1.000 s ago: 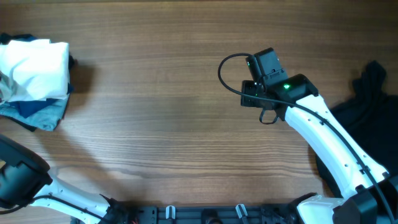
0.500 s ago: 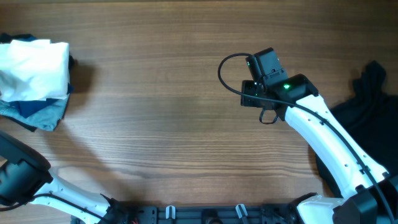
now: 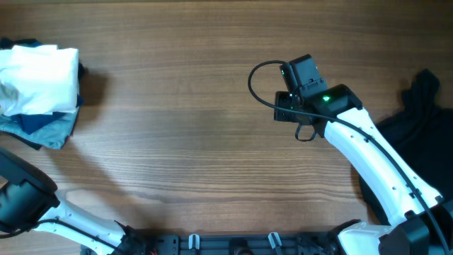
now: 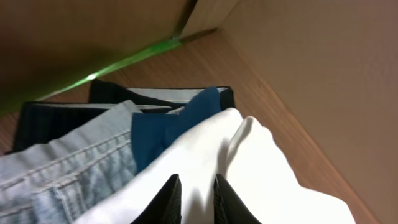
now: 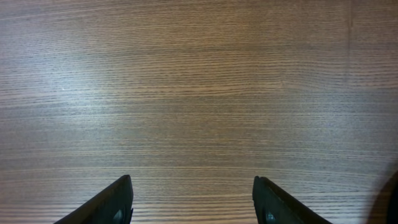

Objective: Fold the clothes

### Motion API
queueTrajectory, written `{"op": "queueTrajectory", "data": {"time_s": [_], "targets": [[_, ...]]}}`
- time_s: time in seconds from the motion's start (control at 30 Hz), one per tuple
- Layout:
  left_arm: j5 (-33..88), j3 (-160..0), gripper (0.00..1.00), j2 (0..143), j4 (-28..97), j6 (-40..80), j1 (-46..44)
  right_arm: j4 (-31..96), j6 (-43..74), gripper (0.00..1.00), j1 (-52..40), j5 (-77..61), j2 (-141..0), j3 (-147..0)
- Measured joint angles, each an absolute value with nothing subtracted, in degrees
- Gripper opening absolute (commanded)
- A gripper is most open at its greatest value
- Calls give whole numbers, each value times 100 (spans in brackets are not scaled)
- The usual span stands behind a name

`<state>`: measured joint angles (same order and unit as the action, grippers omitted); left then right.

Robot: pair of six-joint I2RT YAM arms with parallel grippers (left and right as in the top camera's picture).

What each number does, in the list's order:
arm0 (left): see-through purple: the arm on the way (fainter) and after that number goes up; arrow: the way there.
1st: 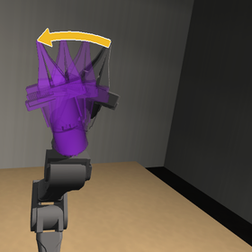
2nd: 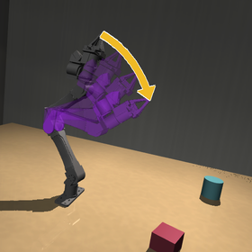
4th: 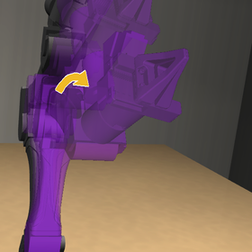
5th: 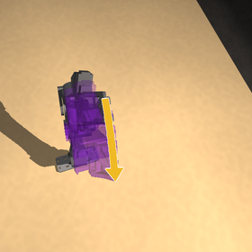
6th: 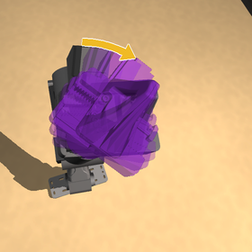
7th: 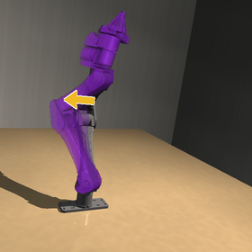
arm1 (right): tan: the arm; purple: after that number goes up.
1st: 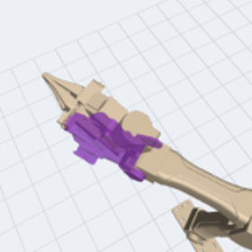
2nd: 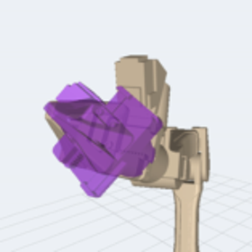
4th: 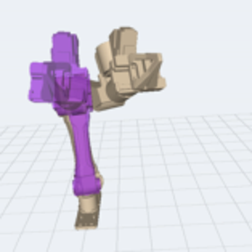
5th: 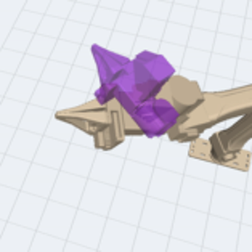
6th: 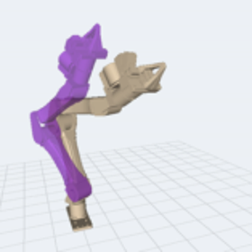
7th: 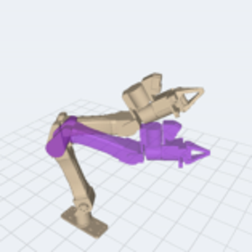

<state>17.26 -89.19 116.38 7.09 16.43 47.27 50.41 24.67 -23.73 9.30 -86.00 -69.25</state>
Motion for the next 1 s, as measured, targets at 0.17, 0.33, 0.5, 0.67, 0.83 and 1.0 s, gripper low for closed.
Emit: {"op": "queueTrajectory", "data": {"time_s": [0.17, 0.33, 0.5, 0.67, 0.83, 1.0], "targets": [[1741, -8919, 42, 11483, 740, 1511, 4722, 5046, 2469, 70, -2373, 930, -8600, -6925], [2106, -8934, 50, 10464, 1533, 1328, 4209, 4630, 2539, 85, -2366, 764, -8600, -6925], [2043, -8984, 59, 10256, 2832, 873, 2613, 3975, 2547, 94, -1914, -80, -8600, -6925], [1437, -8952, 100, 10313, 4307, 705, 617, 3859, 2265, 100, -821, -504, -8600, -6925], [1090, -8947, 100, 10318, 5627, 663, -460, 4049, 1608, 100, -189, -786, -8600, -6925], [974, -8952, 100, 10313, 7212, 679, -333, 4954, 1632, 100, -161, -810, -8569, -6925]]}}
